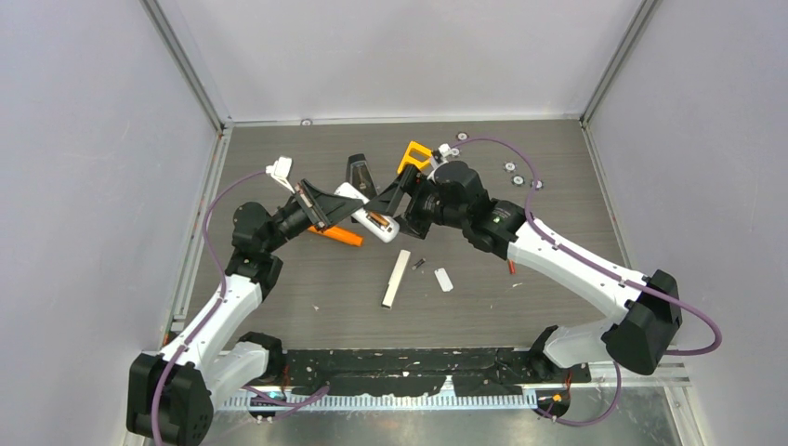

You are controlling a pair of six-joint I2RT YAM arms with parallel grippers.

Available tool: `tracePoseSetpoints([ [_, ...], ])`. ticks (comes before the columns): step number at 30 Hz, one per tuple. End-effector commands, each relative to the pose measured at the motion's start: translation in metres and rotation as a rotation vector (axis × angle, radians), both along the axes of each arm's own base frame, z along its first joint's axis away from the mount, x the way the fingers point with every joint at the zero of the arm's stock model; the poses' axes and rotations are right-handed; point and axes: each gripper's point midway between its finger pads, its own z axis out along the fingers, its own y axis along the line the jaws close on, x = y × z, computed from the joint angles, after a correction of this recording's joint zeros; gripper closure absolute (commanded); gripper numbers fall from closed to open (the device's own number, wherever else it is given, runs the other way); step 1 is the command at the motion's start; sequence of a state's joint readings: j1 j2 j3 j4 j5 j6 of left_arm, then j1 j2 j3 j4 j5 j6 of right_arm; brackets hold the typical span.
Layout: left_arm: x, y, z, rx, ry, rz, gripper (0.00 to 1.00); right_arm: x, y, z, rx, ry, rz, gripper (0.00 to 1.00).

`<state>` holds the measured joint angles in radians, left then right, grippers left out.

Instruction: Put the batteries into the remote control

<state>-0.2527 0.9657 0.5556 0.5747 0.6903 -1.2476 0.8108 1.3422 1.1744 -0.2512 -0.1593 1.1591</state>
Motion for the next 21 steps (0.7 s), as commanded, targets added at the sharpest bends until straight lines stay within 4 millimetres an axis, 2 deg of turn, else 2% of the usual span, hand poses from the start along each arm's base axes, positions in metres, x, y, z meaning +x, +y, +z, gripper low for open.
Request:
tracePoseSetpoints([
  [1, -0.003, 0.003, 0.018, -0.024, -0.060, 0.011, 1.00, 0.001, 0.007, 0.019, 0.072, -0.033, 0.004, 0.20],
  [6, -0.003, 0.003, 0.017, -0.045, -0.006, 0.010, 1.00, 0.000, 0.007, 0.015, 0.071, -0.025, 0.013, 0.29],
  [13, 0.000, 0.002, 0.013, -0.060, 0.061, 0.007, 1.00, -0.001, 0.007, 0.014, 0.069, -0.028, 0.017, 0.33],
  [15, 0.000, 0.002, 0.013, -0.058, 0.065, 0.005, 1.00, 0.000, 0.008, 0.014, 0.070, -0.029, 0.016, 0.27],
  [18, 0.000, 0.001, 0.010, -0.054, 0.068, 0.002, 1.00, 0.001, 0.008, 0.019, 0.075, -0.041, 0.015, 0.13],
  [21, 0.001, 0.001, 0.008, -0.051, 0.075, 0.001, 1.00, 0.002, 0.009, 0.022, 0.082, -0.052, 0.019, 0.08],
])
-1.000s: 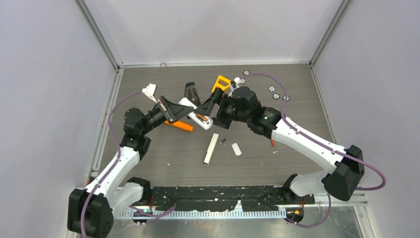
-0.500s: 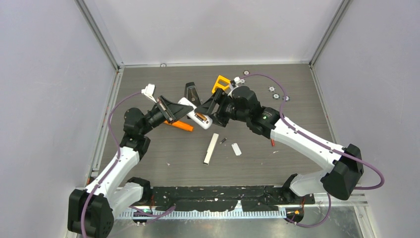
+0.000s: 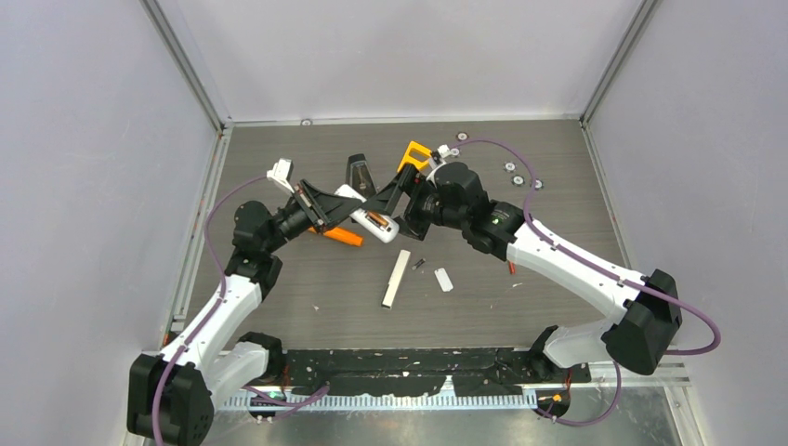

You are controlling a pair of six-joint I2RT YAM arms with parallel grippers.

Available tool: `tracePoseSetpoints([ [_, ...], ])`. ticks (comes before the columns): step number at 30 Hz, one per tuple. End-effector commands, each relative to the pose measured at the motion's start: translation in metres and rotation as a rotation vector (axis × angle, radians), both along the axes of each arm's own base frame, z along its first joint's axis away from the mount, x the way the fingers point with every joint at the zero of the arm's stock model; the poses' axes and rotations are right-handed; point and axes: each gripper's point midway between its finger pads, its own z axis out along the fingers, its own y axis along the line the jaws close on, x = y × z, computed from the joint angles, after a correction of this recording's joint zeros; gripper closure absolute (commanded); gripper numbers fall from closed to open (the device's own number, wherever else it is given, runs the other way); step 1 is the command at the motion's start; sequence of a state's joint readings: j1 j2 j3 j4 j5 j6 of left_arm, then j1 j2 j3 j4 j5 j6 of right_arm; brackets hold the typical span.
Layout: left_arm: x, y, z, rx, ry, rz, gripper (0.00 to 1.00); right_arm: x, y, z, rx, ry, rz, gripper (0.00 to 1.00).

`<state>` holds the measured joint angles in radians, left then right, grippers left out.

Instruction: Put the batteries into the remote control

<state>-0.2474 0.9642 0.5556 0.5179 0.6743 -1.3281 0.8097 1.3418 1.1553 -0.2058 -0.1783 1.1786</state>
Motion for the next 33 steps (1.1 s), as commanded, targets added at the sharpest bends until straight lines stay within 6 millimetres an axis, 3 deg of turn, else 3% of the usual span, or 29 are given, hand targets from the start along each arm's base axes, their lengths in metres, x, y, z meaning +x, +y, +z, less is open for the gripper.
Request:
tracePoseSetpoints([
  [1, -0.002, -0.001, 0.014, -0.015, -0.043, -0.010, 1.00, 0.002, 0.006, 0.021, 0.052, -0.057, 0.015, 0.07],
  [5, -0.001, -0.001, 0.015, -0.016, -0.039, -0.007, 1.00, 0.001, 0.009, 0.018, 0.056, -0.050, 0.032, 0.11],
  [12, -0.002, 0.000, 0.015, -0.016, -0.041, -0.005, 1.00, 0.000, 0.008, 0.013, 0.072, -0.029, 0.029, 0.32],
  [26, -0.001, 0.001, 0.028, -0.082, -0.026, 0.004, 1.00, -0.002, 0.009, 0.009, 0.096, -0.025, 0.037, 0.54],
  [28, -0.001, 0.001, 0.029, -0.099, -0.015, 0.002, 1.00, -0.001, 0.009, 0.009, 0.096, -0.030, 0.036, 0.53],
  [30, 0.000, 0.001, 0.029, -0.106, -0.012, 0.001, 1.00, -0.001, 0.009, 0.012, 0.103, -0.037, 0.036, 0.43],
  [31, 0.000, 0.001, 0.028, -0.105, -0.009, 0.001, 1.00, 0.000, 0.009, 0.014, 0.105, -0.041, 0.034, 0.32],
  [33, 0.001, 0.001, 0.024, -0.098, -0.005, 0.002, 1.00, 0.002, 0.006, 0.019, 0.114, -0.055, 0.023, 0.19],
])
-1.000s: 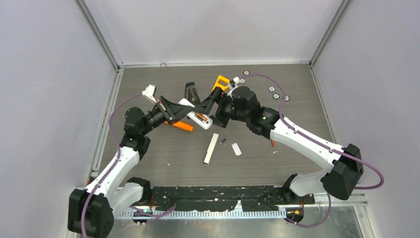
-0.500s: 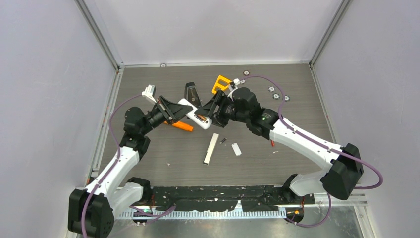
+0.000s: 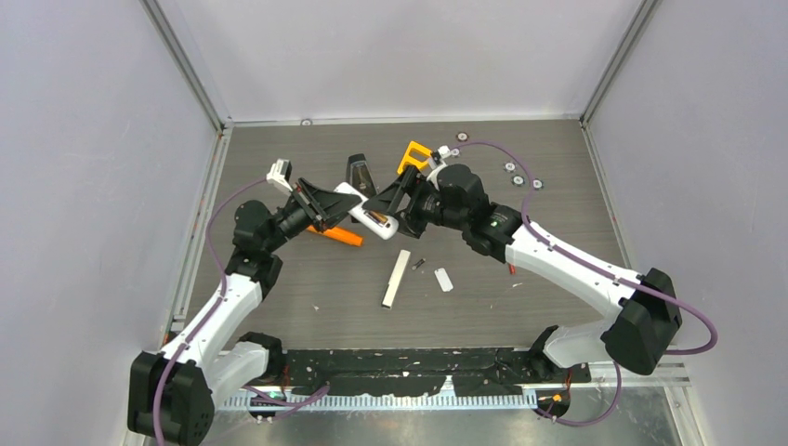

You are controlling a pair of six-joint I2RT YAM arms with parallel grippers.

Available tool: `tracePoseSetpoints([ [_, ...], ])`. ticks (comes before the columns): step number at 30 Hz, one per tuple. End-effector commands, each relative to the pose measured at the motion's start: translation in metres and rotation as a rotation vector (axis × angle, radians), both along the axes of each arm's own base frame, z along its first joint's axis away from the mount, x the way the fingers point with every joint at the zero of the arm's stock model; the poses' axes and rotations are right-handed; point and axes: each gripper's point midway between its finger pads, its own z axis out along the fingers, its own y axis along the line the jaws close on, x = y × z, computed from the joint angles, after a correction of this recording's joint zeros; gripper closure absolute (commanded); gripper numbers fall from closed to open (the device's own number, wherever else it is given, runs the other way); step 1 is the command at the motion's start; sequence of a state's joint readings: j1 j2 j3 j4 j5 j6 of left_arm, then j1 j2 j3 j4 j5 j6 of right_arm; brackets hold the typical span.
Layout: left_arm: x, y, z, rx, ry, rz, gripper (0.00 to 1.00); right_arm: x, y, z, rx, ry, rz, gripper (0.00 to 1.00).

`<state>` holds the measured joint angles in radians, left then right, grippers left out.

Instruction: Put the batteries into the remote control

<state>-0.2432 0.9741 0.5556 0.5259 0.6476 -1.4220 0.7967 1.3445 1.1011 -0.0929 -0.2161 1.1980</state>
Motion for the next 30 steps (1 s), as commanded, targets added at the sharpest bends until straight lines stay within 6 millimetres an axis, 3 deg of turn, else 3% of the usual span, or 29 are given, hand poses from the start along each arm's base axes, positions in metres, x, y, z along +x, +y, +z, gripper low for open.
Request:
tracePoseSetpoints([
  [1, -0.005, -0.002, 0.019, -0.037, -0.081, -0.017, 1.00, 0.000, 0.000, 0.022, 0.059, -0.047, 0.002, 0.14],
  [7, -0.003, 0.002, 0.009, -0.009, -0.100, -0.001, 1.00, 0.010, -0.021, 0.029, 0.056, -0.101, -0.043, 0.06],
  [13, -0.008, 0.009, -0.001, 0.089, -0.194, -0.011, 1.00, 0.024, -0.068, 0.014, -0.095, -0.197, -0.127, 0.06],
  [17, -0.014, 0.010, -0.015, 0.181, -0.225, -0.038, 1.00, 0.034, -0.119, -0.022, -0.474, -0.296, -0.116, 0.10],
  [18, -0.015, 0.011, -0.021, 0.203, -0.218, -0.039, 1.00, 0.041, -0.132, -0.036, -0.580, -0.295, -0.132, 0.11],
  [21, -0.018, 0.011, -0.029, 0.242, -0.221, -0.052, 1.00, 0.033, -0.160, -0.085, -0.866, -0.274, 0.014, 0.11],
  [24, -0.019, 0.009, -0.035, 0.250, -0.219, -0.073, 1.00, 0.020, -0.164, -0.132, -0.967, -0.199, 0.153, 0.13],
  [26, -0.020, 0.008, -0.036, 0.243, -0.229, -0.081, 1.00, 0.010, -0.157, -0.150, -0.967, -0.172, 0.211, 0.15],
  [30, -0.021, 0.007, -0.034, 0.227, -0.264, -0.092, 1.00, -0.006, -0.112, -0.142, -0.788, -0.273, 0.333, 0.15],
])
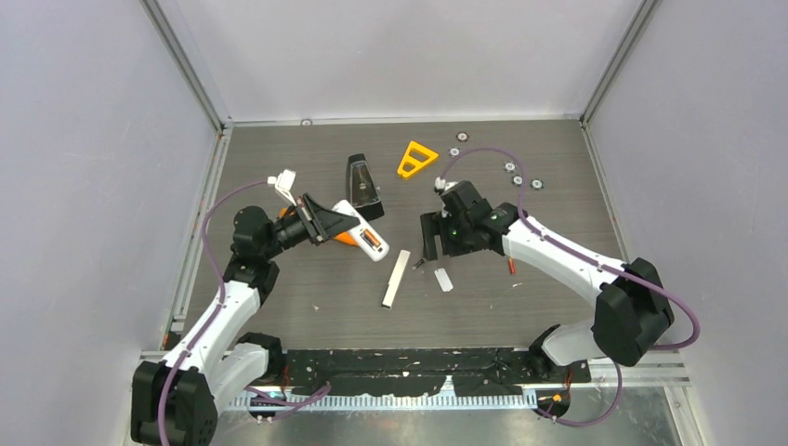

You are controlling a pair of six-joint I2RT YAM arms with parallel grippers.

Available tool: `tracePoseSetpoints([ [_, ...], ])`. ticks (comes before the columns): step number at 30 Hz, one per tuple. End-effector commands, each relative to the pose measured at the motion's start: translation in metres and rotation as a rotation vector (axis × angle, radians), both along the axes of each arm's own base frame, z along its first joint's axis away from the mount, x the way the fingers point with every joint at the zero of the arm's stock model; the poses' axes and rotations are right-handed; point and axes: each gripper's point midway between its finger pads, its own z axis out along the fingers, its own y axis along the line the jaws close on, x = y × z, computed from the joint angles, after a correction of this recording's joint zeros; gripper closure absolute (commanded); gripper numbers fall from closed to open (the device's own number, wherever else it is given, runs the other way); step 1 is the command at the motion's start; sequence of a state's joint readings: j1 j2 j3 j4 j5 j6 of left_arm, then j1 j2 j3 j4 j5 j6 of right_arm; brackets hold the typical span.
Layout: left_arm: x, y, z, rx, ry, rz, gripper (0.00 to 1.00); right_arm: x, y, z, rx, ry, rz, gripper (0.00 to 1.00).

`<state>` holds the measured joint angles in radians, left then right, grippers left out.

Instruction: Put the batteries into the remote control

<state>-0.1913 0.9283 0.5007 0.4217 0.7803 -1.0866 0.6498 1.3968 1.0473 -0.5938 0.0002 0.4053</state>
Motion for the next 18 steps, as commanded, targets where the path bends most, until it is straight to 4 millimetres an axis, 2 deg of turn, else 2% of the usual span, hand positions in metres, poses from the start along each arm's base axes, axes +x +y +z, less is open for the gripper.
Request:
tracePoseSetpoints([
  [1, -0.005, -0.002, 0.011, -0.009, -0.108, -0.042, 1.00, -0.020, 0.039, 0.018, 0.131, -0.062, 0.228, 0.14],
  [6, -0.010, -0.004, 0.016, -0.020, -0.152, -0.069, 1.00, -0.015, 0.039, 0.017, 0.093, -0.090, 0.251, 0.12],
  [8, -0.011, -0.004, 0.017, -0.021, -0.160, -0.071, 1.00, -0.017, 0.045, 0.024, 0.106, -0.108, 0.295, 0.12],
  [12, -0.008, -0.002, 0.019, -0.033, -0.148, -0.044, 1.00, -0.035, 0.074, 0.062, 0.299, -0.170, 0.444, 0.11],
  [13, -0.007, -0.001, 0.020, -0.037, -0.142, -0.032, 1.00, -0.036, 0.082, 0.081, 0.366, -0.218, 0.470, 0.10],
  [15, -0.005, 0.000, 0.023, -0.048, -0.133, -0.016, 1.00, -0.038, 0.086, 0.096, 0.429, -0.263, 0.473, 0.09],
  [18, -0.003, 0.001, 0.025, -0.066, -0.122, 0.003, 1.00, -0.036, 0.085, 0.106, 0.450, -0.294, 0.455, 0.09],
])
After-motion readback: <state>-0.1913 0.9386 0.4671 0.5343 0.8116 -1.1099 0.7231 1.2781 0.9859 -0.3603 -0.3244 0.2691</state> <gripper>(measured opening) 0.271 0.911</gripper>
